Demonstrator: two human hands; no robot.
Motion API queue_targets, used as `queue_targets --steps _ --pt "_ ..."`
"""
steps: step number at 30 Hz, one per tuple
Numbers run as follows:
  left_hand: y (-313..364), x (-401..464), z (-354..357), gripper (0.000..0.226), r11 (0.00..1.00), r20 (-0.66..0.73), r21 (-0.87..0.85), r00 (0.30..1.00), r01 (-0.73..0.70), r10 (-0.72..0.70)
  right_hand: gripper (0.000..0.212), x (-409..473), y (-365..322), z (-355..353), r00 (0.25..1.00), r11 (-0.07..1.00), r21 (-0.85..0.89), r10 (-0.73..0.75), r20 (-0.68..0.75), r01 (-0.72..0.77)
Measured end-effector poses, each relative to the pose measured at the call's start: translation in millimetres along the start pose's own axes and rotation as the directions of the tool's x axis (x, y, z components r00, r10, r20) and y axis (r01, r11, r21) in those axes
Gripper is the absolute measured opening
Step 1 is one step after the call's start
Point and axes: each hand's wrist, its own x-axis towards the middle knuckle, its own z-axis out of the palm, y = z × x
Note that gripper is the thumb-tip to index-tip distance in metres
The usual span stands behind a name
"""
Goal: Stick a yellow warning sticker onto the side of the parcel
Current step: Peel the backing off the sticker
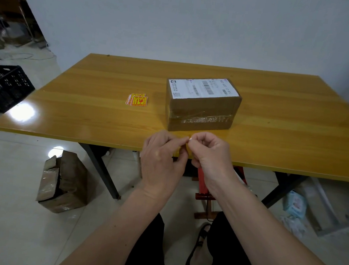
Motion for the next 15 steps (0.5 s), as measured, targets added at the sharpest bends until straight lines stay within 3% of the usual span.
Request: queue_targets --steps 4,7,11,15 --pt "11.5 0.9 -6.3 0.02 0.954 0.133 -0.233 0.978 0.189 -0.162 0.023 2.4 2.3 -2.7 0.999 0.998 0.033 -0.047 0.006 0.047" --pt "19.0 4.7 -12.3 0.019 0.816 0.248 -0.425 0.918 0.39 -0.31 0.024 2.7 2.5 -6.5 0.995 0.996 0.006 -0.09 0.032 0.09" --pt "19.3 11.2 -14.9 0.012 0.623 0.375 -0.505 0.802 0.598 -0.466 0.025 5.6 5.7 -8.2 0.987 0.983 -0.091 -0.153 0.049 0.157" --pt "13.5 12.2 -15.4 0.007 0.583 0.418 -0.517 0.779 0.627 -0.466 0.024 9.5 11.2 -10.7 0.974 0.946 -0.233 -0.214 0.072 0.225"
